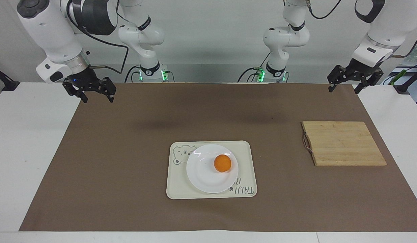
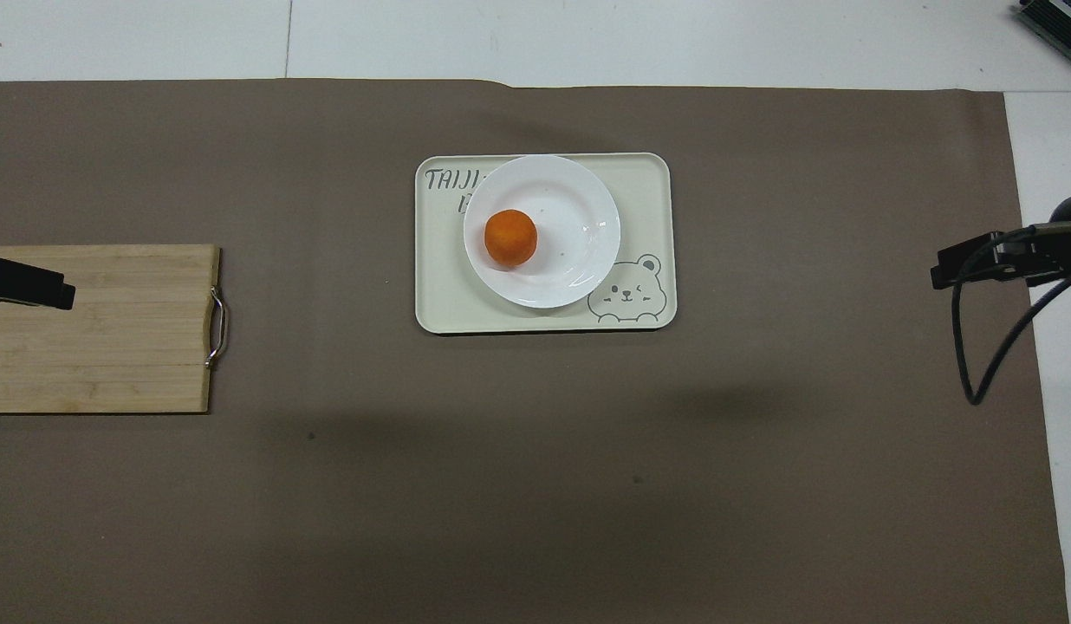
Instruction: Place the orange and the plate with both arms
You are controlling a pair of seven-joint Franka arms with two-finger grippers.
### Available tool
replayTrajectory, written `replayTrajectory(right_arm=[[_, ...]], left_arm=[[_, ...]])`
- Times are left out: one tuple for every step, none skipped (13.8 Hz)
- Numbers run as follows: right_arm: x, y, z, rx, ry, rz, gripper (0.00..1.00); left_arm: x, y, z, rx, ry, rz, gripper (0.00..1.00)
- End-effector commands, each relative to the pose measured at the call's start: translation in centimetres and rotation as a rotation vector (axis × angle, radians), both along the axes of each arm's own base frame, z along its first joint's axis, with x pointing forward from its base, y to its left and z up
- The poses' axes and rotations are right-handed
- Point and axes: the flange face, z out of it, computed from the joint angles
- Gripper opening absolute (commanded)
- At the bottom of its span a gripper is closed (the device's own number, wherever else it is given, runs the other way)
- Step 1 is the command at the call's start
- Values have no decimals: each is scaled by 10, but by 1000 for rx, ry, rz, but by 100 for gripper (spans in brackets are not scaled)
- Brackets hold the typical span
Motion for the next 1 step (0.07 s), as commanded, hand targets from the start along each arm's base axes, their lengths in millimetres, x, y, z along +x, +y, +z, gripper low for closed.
replayTrajectory(right_arm=[[1, 2, -1, -12, -4, -23, 100]], left_arm=[[0, 4, 3, 9, 8, -1, 100]])
